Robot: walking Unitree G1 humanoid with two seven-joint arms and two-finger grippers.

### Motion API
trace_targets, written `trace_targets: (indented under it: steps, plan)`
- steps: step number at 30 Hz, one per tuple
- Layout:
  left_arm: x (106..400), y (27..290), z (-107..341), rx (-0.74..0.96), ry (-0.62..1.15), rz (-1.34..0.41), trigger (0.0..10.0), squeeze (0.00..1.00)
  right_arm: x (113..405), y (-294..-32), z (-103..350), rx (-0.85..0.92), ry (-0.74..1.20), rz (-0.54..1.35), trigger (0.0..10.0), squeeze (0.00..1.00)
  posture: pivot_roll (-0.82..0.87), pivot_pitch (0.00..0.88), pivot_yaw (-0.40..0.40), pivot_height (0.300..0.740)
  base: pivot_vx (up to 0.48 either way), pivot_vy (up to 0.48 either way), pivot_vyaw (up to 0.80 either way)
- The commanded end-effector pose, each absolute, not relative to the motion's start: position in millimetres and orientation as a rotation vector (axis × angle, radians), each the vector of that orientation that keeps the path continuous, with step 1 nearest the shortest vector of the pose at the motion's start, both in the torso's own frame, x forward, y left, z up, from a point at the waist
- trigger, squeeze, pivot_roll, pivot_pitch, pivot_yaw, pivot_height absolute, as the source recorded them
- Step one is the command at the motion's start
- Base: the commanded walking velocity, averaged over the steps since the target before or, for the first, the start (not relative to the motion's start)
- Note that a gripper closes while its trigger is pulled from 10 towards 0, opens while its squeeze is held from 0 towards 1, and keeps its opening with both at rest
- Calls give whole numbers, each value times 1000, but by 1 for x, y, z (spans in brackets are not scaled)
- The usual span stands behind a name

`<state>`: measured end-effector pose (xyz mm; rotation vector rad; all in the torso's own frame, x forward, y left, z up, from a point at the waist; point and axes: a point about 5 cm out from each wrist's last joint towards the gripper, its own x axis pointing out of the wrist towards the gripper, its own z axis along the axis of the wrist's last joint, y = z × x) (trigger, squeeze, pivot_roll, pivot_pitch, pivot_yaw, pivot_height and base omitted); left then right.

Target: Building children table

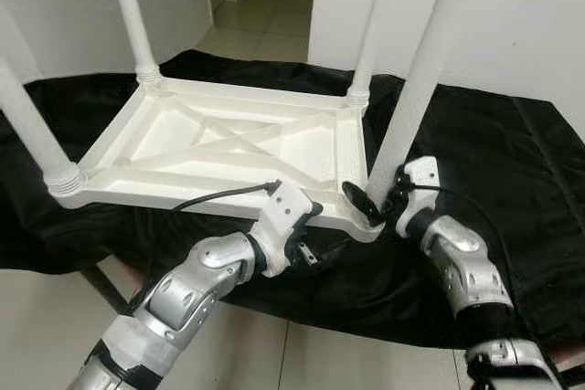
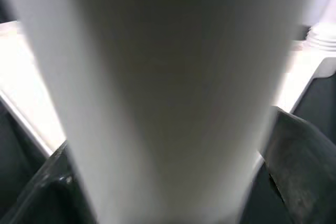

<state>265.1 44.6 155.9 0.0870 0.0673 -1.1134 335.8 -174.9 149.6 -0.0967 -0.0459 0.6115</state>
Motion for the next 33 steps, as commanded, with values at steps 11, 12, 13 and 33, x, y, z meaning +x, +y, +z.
trace_targets:
  steps: [11, 12, 13, 33]
  plan:
    - [265, 45, 160, 89, 52, -1168, 10000, 0, 338, -177, 131, -188, 103, 816, 0, 0, -10, 0, -70, 740, 0, 0, 0]
    - [265, 45, 160, 89, 52, -1168, 10000, 0, 338, -177, 131, -188, 103, 816, 0, 0, -10, 0, -70, 740, 0, 0, 0]
    - [265, 45, 160, 88, 52, -1168, 10000, 0, 339, -178, 130, -185, 108, 826, 0, 0, -10, 0, -70, 740, 0, 0, 0]
    - [264, 44, 159, 82, 57, -1176, 10000, 0, 345, -192, 139, -74, 91, 390, 10000, 0, -20, 0, -70, 740, 0, 0, 0]
